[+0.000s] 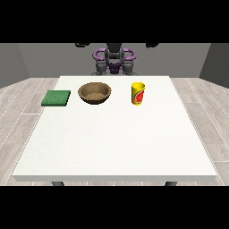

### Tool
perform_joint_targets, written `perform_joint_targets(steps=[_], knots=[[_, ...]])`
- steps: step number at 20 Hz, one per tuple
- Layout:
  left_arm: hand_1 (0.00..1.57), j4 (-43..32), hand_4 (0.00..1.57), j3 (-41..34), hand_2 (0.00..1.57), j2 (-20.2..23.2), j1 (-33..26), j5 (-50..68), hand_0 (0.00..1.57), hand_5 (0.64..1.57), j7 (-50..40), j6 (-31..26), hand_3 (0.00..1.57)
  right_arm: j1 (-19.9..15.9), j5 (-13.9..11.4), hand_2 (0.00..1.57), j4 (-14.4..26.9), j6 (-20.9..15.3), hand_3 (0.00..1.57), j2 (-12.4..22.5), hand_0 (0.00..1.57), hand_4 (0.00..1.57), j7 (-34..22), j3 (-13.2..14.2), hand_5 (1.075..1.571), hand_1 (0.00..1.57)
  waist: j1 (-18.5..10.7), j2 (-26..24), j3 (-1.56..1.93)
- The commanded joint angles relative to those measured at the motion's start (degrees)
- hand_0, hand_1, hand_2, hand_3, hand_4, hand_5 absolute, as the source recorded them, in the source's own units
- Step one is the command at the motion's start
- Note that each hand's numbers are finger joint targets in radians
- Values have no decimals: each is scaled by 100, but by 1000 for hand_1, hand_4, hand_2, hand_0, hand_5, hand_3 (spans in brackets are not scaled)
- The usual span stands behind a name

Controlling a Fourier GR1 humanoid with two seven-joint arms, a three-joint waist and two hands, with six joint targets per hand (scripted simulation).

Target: Pick the cup and pour the ball into the bowl, then pick the bowl and place it on the pad

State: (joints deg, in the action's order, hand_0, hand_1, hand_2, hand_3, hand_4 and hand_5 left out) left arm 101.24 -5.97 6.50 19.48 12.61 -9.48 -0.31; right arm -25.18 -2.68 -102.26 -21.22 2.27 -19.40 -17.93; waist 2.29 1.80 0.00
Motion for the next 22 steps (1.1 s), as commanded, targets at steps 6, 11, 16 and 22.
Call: perform_joint_targets(steps=[6, 11, 16, 22], knots=[[0, -1535, 0, -589, 0, 441, 383, -539, 0, 1434, 1890, -187, 0, -422, 383, 0, -595, 673, 0, 285, 0, 0, 132, 400, 1566, 0, 700, 1088, -5], [0, -2343, 0, -701, 0, 168, -203, -702, 0, 1409, 3184, -165, 0, 286, 427, 0, -960, 875, 0, 338, 0, 0, 623, 268, 1568, 0, 827, 1331, -4], [0, -3367, 0, -679, 0, 336, -55, -681, 0, 1407, 3811, -632, 0, -117, 668, 0, -840, 1052, 0, 546, 0, 0, 326, 1041, 1568, 0, 509, 1230, -3], [0, -4552, 0, -686, 0, 171, 170, -827, 0, 1444, 4360, -489, 0, 332, 755, 0, -1033, 1242, 0, 534, 0, 0, 183, 1121, 1568, 0, 626, 886, -3]])
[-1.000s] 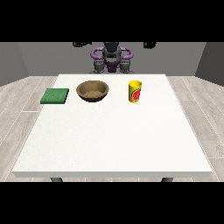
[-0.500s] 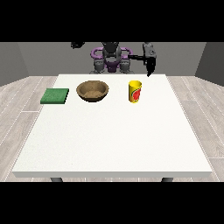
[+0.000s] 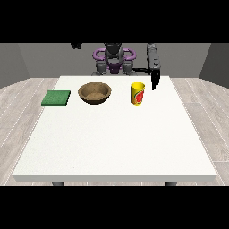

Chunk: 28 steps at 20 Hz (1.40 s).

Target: Pick the cup and pour the ball into the bowl, then pick the bowl and place it on the pad

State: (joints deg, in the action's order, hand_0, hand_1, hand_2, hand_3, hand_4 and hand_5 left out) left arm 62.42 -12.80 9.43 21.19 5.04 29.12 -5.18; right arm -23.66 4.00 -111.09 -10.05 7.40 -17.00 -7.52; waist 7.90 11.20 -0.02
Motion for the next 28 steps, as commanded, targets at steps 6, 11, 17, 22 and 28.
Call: perform_joint_targets(steps=[6, 11, 17, 22, 28], knots=[[0, -1540, 0, -431, 0, 259, 530, 73, 0, 1427, 986, -2, 0, 244, 590, 0, -417, 635, 0, 367, 0, 0, -97, 584, 1565, 0, 366, 208, -2], [0, -2164, 0, -563, 0, 213, 863, 91, 0, 1423, 1470, 177, 0, 629, 703, 0, -802, 862, 0, 353, 0, 0, 184, 591, 1568, 0, 664, 391, -1], [0, -2868, 0, -655, 0, 399, 973, 72, 0, 1418, 1837, 108, 0, 588, 1311, 0, -1183, 1171, 0, 745, 0, 0, -131, 1295, 1567, 0, 744, 463, -1], [1320, -2768, 965, -485, 1571, 579, 727, -548, 1320, 1530, 2666, 1116, 1571, 477, 1576, 0, -1132, 1327, 0, 933, 0, 0, -75, 1636, 1562, 0, 863, 714, 4], [1322, -3320, 1075, -460, 1571, 486, 936, -797, 1322, 1484, 2825, 1751, 1571, 473, 1946, 0, -1572, 1208, 0, 1089, 0, 89, -643, 1895, 1561, 0, 958, 639, -4]])
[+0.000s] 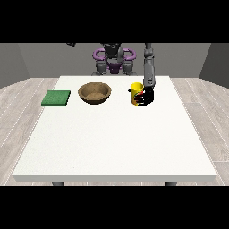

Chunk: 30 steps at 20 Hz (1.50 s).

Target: Pick the cup and pour the ball into the bowl, then pick the bowl and place it on the pad

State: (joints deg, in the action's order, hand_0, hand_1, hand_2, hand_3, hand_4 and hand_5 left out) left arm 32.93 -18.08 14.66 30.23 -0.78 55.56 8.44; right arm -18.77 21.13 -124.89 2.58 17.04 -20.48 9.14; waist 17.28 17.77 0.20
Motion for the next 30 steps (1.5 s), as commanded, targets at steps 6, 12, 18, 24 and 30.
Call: perform_joint_targets(steps=[6, 12, 18, 24, 30], knots=[[1345, 51, 1108, 852, 1571, -201, 278, -1018, 1345, 1498, -1150, 1157, 1571, 392, 293, 0, 945, 274, 0, 80, 0, 177, -13, 411, 1558, 0, -402, -1205, -14], [1394, -4, 1096, 1435, 1571, -147, 918, -1942, 1394, 1526, -2013, 2091, 1571, 485, -69, 0, 1254, 354, 0, -157, 0, 238, 498, 215, 1560, 0, -475, -1091, -12], [1405, -302, 1058, 1719, 1571, -138, 1557, -2584, 1405, 1548, -3027, 2610, 1571, 194, 508, 0, 1378, 646, 0, 217, 0, 292, 200, 565, 1561, 0, -179, -1115, -18], [1411, -711, 940, 2146, 1571, -132, 1964, -3512, 1411, 1564, -3873, 3479, 1571, 11, 319, 0, 1332, 495, 0, 117, 0, 324, 201, 401, 1562, 0, -91, -938, -19], [1368, -1322, 828, 3111, 1571, -39, 2489, -5121, 1368, 1552, -5082, 4352, 1571, -85, 125, 0, 1870, 599, 0, -5, 0, 347, 583, 304, 1562, 0, -178, -978, 0]])
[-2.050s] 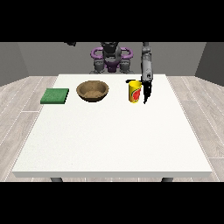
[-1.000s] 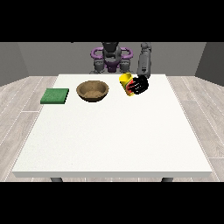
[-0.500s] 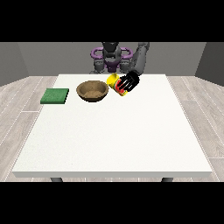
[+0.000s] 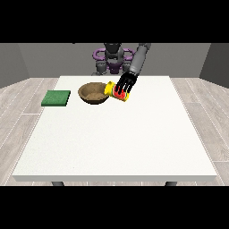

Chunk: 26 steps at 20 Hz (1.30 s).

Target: Pick the cup and pour the ball into the bowl, then pick the bowl and place it on the pad

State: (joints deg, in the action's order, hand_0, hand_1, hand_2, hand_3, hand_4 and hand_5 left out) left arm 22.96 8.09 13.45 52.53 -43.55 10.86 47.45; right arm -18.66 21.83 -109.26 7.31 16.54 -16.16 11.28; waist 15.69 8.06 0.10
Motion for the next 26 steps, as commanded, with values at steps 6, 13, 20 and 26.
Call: perform_joint_targets(steps=[6, 13, 20, 26], knots=[[1326, -1141, 979, 1627, 1433, -647, 826, -2383, 1326, 1480, -2086, 28, 1427, -239, -246, 0, 681, -145, 0, -213, 0, 378, 37, -228, 1565, 0, -82, -412, 6], [1494, -1605, 963, 3031, 1571, -885, 1151, -3996, 1494, 1525, -2895, -731, 1571, -74, -204, 0, 1374, -26, 0, -59, 0, 375, 229, 134, 1566, 0, -584, -1017, 9], [1498, -875, 1047, 3533, 1571, -1338, 1029, -4578, 1498, 1513, -3784, -1981, 1571, 156, -363, 0, 1737, 249, 0, -152, 0, 387, 748, 32, 1566, 0, -471, -1062, -7], [1424, -283, 944, 2389, 1571, -1145, 358, -3334, 1424, 1510, -3153, -1182, 1571, 466, -233, 0, 1557, 297, 0, -36, 0, 384, 596, 187, 1565, 0, -675, -1228, -20]])
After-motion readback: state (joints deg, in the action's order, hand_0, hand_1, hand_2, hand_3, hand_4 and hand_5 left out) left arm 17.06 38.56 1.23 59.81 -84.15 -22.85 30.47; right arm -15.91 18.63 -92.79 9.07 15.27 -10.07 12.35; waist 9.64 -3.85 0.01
